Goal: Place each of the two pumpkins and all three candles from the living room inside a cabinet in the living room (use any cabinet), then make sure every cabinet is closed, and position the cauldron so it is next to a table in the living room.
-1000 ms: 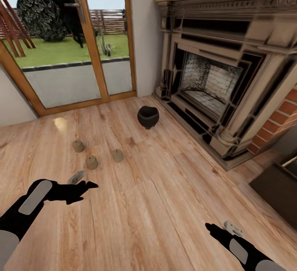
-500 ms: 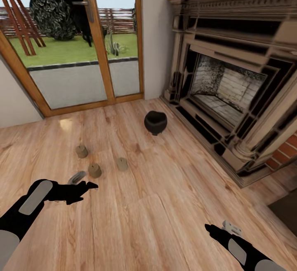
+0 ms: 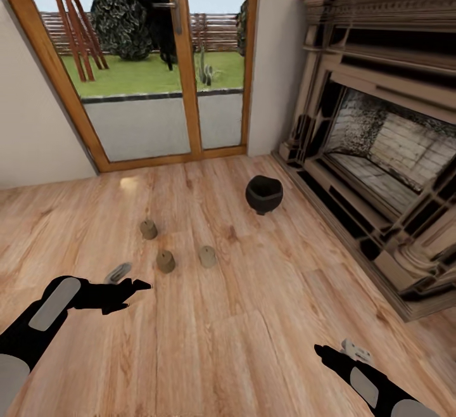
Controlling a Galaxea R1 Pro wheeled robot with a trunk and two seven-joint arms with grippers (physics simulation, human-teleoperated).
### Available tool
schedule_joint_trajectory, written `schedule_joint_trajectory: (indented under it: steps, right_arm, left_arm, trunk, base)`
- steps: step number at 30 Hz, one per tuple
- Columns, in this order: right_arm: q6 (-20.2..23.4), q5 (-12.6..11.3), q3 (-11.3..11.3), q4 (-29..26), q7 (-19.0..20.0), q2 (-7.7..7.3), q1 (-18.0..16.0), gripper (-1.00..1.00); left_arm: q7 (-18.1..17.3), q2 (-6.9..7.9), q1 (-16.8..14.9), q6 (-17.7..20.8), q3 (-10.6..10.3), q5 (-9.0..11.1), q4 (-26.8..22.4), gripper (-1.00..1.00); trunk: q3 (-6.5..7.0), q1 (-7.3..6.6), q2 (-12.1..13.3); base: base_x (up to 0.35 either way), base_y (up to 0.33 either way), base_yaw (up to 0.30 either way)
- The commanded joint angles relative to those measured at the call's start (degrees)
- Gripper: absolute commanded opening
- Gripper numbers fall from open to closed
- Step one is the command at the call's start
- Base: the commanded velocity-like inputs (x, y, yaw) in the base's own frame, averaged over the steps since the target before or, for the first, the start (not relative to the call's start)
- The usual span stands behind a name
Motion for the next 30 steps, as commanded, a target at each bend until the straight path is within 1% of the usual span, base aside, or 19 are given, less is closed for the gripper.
schedule_joint_trajectory:
  steps: [1, 13, 19, 22, 23, 25, 28, 30]
  right_arm:
    - [0.2, -0.4, 0.3, -0.1, 0.1, -0.06, 0.0, 1.0]
    - [0.3, -0.4, 0.3, -0.1, 0.1, -0.06, 0.0, 1.0]
    - [0.2, -0.4, 0.3, -0.2, 0.1, -0.06, 0.0, 1.0]
    - [-1.0, -0.3, 0.4, -0.2, 0.3, -0.06, 0.0, 1.0]
    - [-1.8, -0.3, 1.0, -0.2, 0.3, -0.06, 0.0, 1.0]
    - [-2.2, -0.4, 3.4, -0.1, 0.5, -0.09, 0.0, 1.0]
    - [-2.5, -0.5, 6.1, -0.1, 0.6, -0.13, 0.0, 1.0]
    - [-2.8, -0.8, 6.9, -0.2, 0.8, -0.14, 0.0, 1.0]
  left_arm:
    - [0.5, 0.04, -0.1, 0.0, -0.2, 0.6, 0.0, 1.0]
    - [0.6, 0.04, -0.1, 0.1, -0.3, 0.6, 0.0, 1.0]
    - [0.6, 0.04, 0.0, 0.1, -0.6, 0.5, 0.0, 1.0]
    - [0.6, 0.04, -0.1, 0.1, -0.5, 0.5, 0.0, 1.0]
    - [0.5, 0.04, 0.0, 0.1, -0.5, 0.5, 0.0, 1.0]
    - [0.5, 0.04, 0.0, 0.1, -0.5, 0.5, 0.0, 1.0]
    - [0.5, 0.04, -0.1, 0.1, -0.5, 0.5, 0.0, 1.0]
    - [0.5, 0.04, -0.1, 0.1, -0.5, 0.5, 0.0, 1.0]
  trunk:
    - [-0.04, -0.01, 0.0]
    - [-0.04, -0.01, 0.0]
    - [-0.04, -0.01, 0.0]
    - [-0.04, -0.01, 0.0]
    - [-0.04, -0.01, 0.0]
    - [-0.04, -0.01, 0.0]
    - [-0.04, -0.01, 0.0]
    - [-0.04, -0.01, 0.0]
  base:
    - [0.002, 0.0, 0.287]
    - [0.012, 0.0, 0.288]
    - [0.278, 0.0, 0.279]
    - [0.33, 0.0, 0.103]
    - [0.333, 0.0, 0.031]
    - [0.325, 0.0, 0.017]
    - [0.299, 0.0, 0.007]
    - [0.221, 0.0, 0.002]
